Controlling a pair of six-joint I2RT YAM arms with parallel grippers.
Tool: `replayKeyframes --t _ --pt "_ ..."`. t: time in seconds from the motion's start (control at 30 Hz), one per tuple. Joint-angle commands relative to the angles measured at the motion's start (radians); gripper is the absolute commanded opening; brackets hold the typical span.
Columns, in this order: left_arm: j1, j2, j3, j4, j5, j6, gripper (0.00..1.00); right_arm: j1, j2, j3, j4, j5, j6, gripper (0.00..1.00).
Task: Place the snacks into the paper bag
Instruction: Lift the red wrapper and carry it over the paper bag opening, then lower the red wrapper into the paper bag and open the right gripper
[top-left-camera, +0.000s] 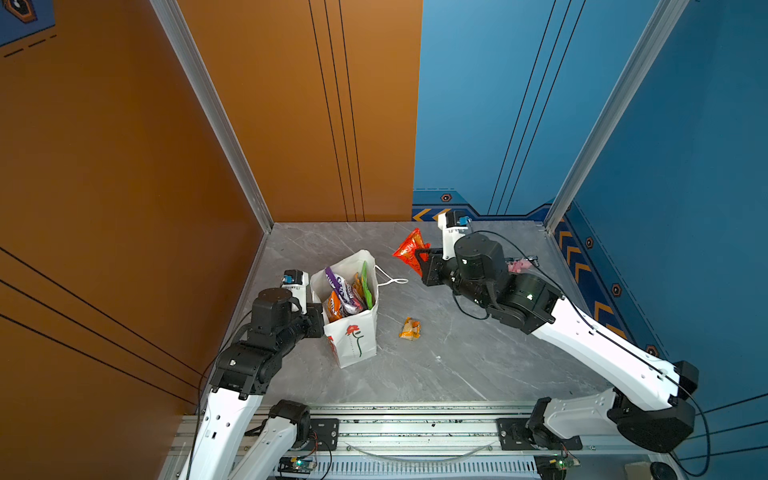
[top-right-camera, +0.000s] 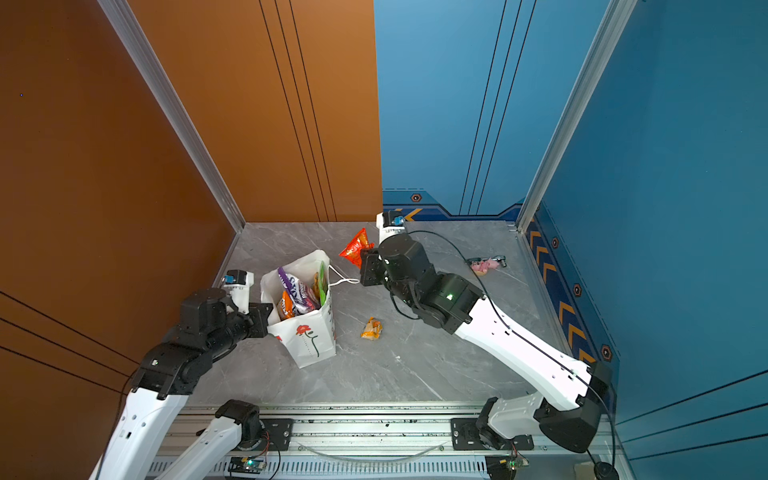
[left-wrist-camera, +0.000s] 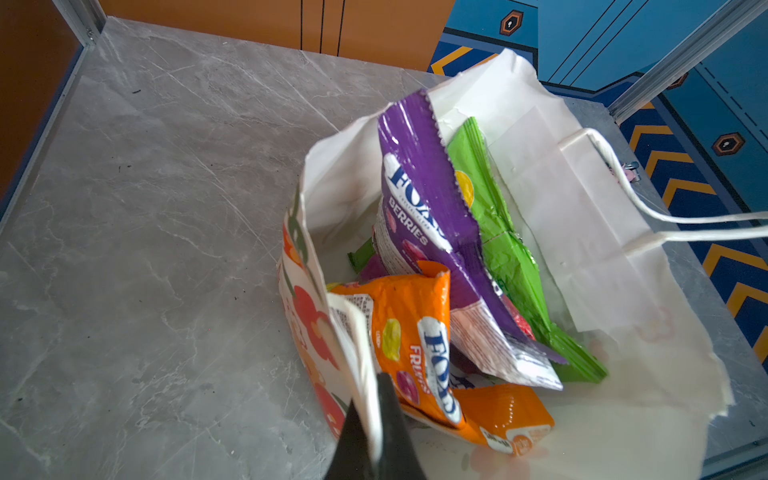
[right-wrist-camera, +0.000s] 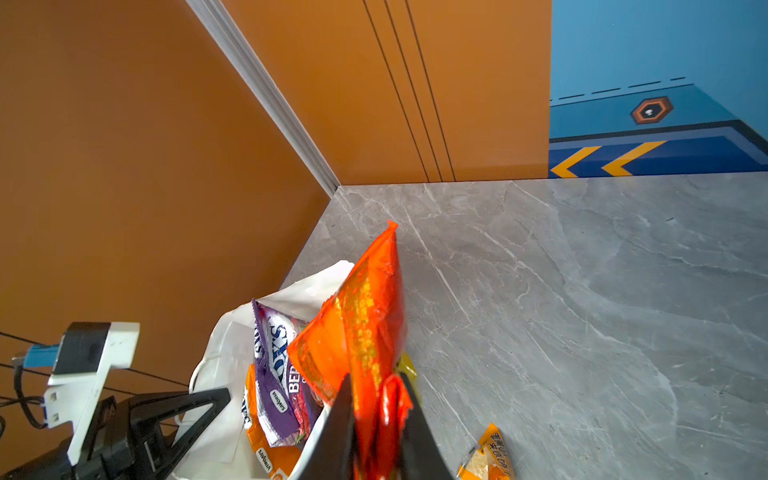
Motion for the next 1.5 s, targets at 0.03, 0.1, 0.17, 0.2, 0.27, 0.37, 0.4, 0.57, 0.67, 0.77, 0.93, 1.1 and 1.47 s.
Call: replayKeyframes --t 0.03,0.1,0.17,0.2,0.27,0.37,0.4,0.57,0.67,0.77,0.93,1.1,1.47 --pt "0.005 -0.027 0.017 0.124 -0.024 0.02 0.0 0.057 0.075 0.11 -0.05 0.057 -0.071 0.17" --pt "0.006 -0.03 0.016 0.124 -0.026 0.021 0.0 0.082 0.126 0.161 -0.061 0.056 -0.098 0.17" --pt "0.005 -0.03 0.015 0.124 -0.028 0.021 0.0 0.098 0.173 0.207 -0.076 0.057 -0.113 0.17" --pt "0.006 -0.033 0.015 0.125 -0.03 0.021 0.0 0.105 0.199 0.226 -0.085 0.056 -0.118 0.17" --pt "0.006 -0.032 0.015 0.124 -0.031 0.021 0.0 0.115 0.246 0.286 -0.102 0.054 -0.124 0.17" --pt "0.006 -0.033 0.016 0.124 -0.03 0.021 0.0 0.128 0.312 0.347 -0.128 0.053 -0.136 0.17" --pt "0.006 -0.034 0.015 0.123 -0.03 0.021 0.0 0.134 0.333 0.369 -0.142 0.054 -0.139 0.17" --pt "0.006 -0.036 0.015 0.124 -0.03 0.021 0.0 0.141 0.395 0.429 -0.169 0.061 -0.149 0.17" --pt "0.006 -0.036 0.016 0.124 -0.03 0.021 0.0 0.146 0.423 0.453 -0.185 0.076 -0.157 0.17" --pt "0.005 -0.035 0.015 0.124 -0.028 0.021 0.0 0.149 0.453 0.482 -0.21 0.087 -0.158 0.17" --pt "0.005 -0.036 0.015 0.124 -0.029 0.022 0.0 0.152 0.498 0.512 -0.235 0.093 -0.167 0.18" --pt "0.005 -0.037 0.015 0.123 -0.029 0.023 0.0 0.155 0.524 0.53 -0.256 0.112 -0.172 0.18" --pt "0.004 -0.036 0.015 0.123 -0.027 0.023 0.0 0.168 0.585 0.542 -0.292 0.054 -0.15 0.21"
